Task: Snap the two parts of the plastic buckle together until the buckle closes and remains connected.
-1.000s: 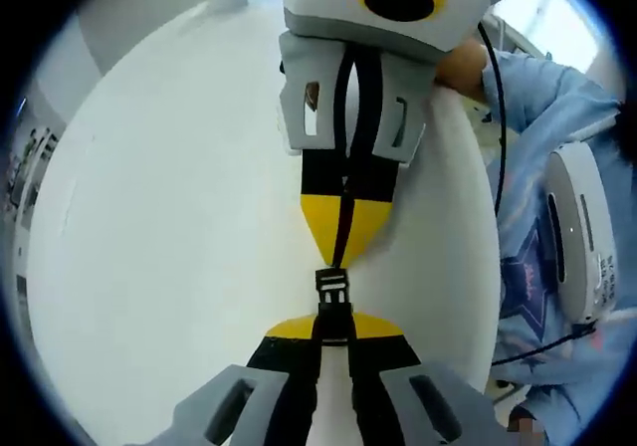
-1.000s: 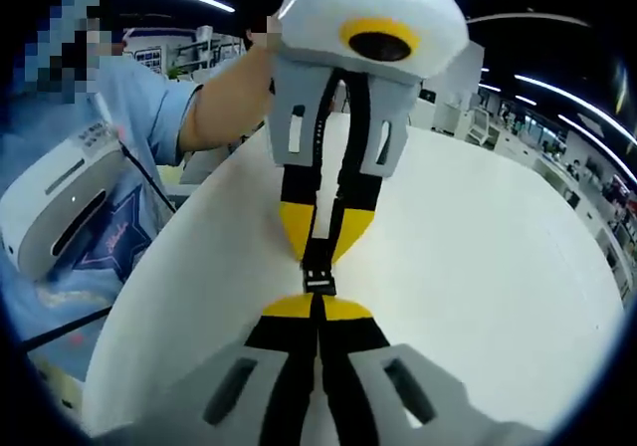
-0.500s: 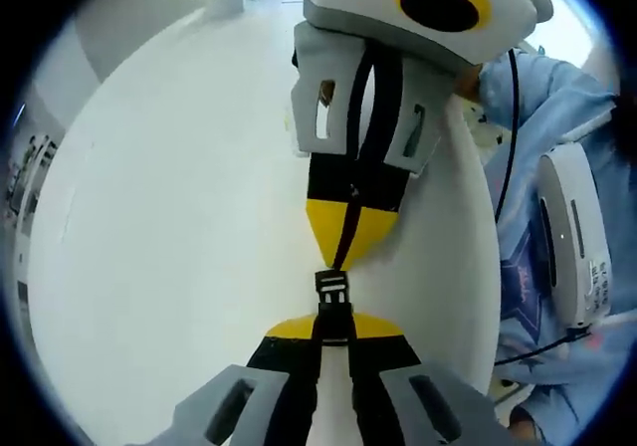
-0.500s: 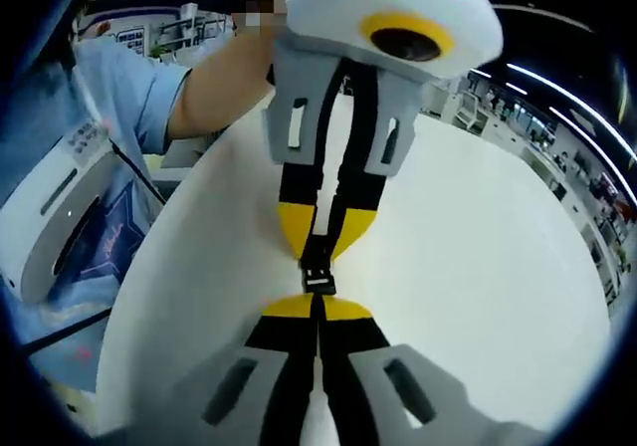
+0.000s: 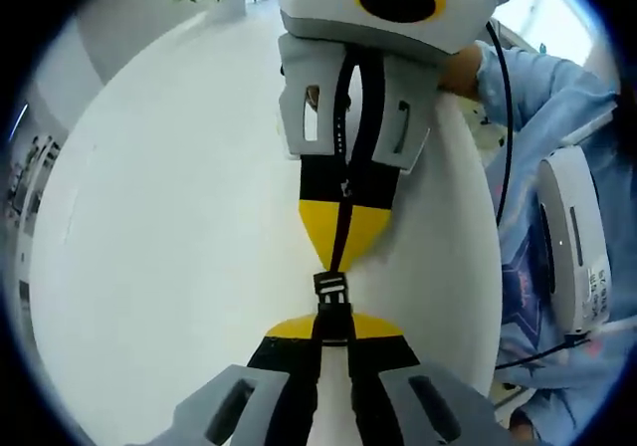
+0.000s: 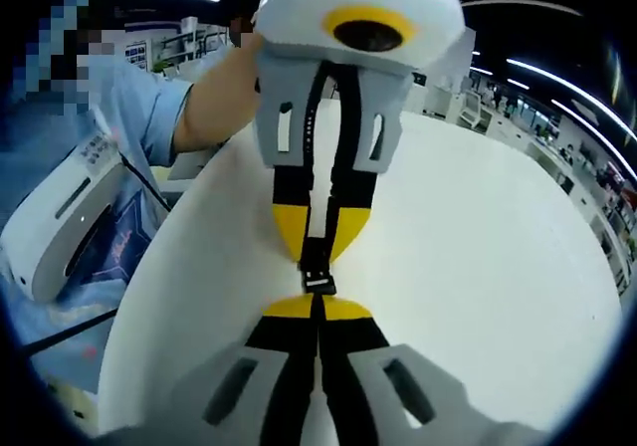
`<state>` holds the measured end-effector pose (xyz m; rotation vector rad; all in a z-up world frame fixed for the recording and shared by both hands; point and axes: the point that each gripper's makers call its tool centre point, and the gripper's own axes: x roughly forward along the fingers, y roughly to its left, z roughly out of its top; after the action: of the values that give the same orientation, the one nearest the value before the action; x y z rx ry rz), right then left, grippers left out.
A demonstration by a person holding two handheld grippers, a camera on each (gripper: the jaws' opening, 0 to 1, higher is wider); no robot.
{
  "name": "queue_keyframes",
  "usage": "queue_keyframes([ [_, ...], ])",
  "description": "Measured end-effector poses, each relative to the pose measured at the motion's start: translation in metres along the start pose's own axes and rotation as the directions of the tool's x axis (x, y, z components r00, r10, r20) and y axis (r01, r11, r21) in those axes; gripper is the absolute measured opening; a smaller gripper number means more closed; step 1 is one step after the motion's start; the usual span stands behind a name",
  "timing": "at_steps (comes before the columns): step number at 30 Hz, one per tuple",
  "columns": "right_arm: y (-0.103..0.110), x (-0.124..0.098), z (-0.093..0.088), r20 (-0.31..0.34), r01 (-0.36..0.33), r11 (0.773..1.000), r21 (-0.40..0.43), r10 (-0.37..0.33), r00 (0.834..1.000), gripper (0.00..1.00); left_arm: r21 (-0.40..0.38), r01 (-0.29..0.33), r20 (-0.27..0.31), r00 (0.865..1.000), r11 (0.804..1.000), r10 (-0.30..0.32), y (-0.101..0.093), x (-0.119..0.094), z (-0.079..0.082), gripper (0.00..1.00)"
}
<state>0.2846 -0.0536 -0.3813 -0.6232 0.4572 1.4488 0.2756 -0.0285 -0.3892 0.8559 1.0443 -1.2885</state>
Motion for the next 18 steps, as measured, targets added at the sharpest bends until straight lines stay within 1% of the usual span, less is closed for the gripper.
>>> queue_keyframes([
  [8, -0.003, -0.002, 0.000, -0.002, 0.002, 1.000, -0.003, -0.002, 1.000, 0.00, -0.009, -0.001, 0.005, 1.000, 1.000, 0.001, 0.006, -0.003, 0.002, 0.08],
  [14, -0.007, -0.003, 0.002, -0.009, 0.008, 1.000, -0.011, -0.009, 1.000, 0.00, -0.010, -0.006, -0.011, 1.000, 1.000, 0.005, 0.010, -0.006, 0.004, 0.08],
  [18, -0.011, -0.006, 0.002, 0.009, -0.004, 1.000, -0.030, 0.005, 1.000, 0.00, -0.001, -0.006, -0.008, 1.000, 1.000, 0.006, 0.011, -0.007, 0.006, 0.08],
])
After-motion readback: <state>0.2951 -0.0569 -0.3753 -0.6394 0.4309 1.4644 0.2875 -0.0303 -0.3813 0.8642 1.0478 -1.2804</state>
